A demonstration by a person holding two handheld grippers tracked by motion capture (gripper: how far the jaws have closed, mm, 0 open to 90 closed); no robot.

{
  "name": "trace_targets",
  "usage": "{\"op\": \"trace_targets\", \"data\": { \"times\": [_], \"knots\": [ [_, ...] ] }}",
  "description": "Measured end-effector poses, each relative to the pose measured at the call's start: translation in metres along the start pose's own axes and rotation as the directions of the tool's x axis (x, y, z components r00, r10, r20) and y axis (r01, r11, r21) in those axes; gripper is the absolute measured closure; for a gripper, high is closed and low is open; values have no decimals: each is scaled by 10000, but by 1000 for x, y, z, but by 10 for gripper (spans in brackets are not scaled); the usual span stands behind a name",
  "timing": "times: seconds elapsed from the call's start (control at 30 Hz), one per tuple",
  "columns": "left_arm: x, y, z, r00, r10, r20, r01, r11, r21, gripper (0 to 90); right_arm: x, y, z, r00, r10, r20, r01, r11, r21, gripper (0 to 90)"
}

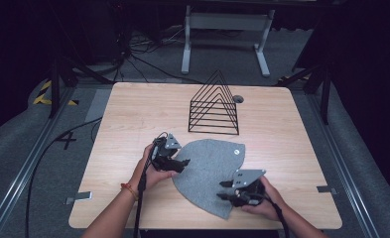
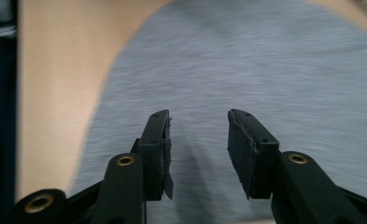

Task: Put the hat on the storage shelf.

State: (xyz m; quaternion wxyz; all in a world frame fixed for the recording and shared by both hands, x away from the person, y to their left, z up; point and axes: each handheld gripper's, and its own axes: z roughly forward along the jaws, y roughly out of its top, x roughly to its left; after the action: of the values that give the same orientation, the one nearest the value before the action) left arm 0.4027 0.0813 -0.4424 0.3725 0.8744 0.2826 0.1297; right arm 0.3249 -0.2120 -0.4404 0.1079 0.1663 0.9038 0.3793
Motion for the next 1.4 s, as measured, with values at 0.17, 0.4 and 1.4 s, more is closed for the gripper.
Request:
{"op": "trace_targets", "data": {
  "times": [0.17, 0.4, 1.4],
  "knots": [
    [-29, -7, -12, 9983, 130, 572, -124, 9999, -106, 266, -51, 0, -18, 9856, 501, 1618, -498, 9987, -54, 560],
    [-72, -18, 0, 9948, 596, 822, -634, 9970, 452, 306, -115, -3, -6, 9404, 1108, 3215, -1338, 9897, 502, 543],
    [11, -15, 17, 9956, -870, -343, 907, 9878, 1265, 180, -36, -36, -31, 9821, 1639, 933, -1810, 9580, 2224, 563]
  ]
}}
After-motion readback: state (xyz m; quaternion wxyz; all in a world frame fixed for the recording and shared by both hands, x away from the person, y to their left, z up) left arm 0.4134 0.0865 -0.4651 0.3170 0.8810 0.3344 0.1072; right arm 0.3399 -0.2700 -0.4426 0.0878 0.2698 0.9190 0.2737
